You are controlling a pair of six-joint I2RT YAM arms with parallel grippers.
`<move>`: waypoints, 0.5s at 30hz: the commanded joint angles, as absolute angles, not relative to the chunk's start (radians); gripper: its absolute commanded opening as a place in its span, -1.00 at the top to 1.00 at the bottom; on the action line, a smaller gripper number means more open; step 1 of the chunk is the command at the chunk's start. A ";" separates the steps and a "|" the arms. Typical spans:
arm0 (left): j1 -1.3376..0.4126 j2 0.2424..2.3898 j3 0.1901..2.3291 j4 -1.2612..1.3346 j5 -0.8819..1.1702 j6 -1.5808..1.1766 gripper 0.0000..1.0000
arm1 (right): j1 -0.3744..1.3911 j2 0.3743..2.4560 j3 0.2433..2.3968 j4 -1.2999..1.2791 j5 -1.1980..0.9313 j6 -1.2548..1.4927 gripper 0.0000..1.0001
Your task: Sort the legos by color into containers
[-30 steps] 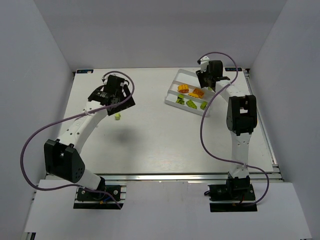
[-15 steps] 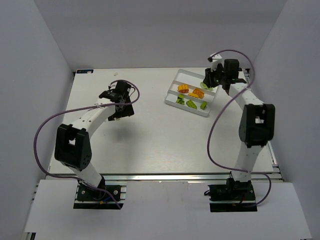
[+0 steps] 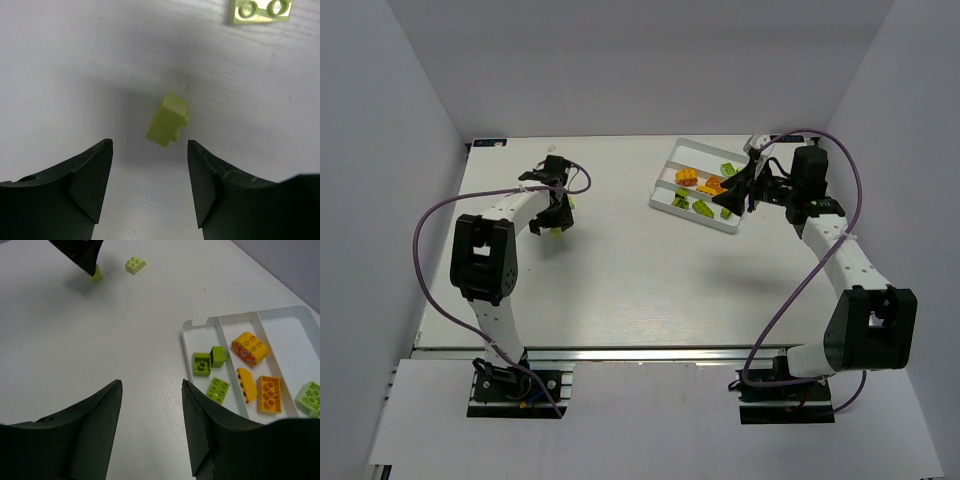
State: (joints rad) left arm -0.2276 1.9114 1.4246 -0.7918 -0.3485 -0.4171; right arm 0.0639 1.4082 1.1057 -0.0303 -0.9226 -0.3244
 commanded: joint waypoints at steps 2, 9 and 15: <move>-0.212 1.946 1.497 -0.779 -0.304 -0.348 -0.38 | 0.058 1.365 1.068 -0.060 -0.953 -0.336 -0.14; -0.202 1.977 1.497 -0.753 -0.224 -0.330 -0.12 | 0.057 1.364 1.075 -0.069 -0.956 -0.321 -0.14; -0.202 1.968 1.483 -0.746 -0.204 -0.331 0.32 | 0.061 1.374 1.092 -0.078 -0.963 -0.304 -0.10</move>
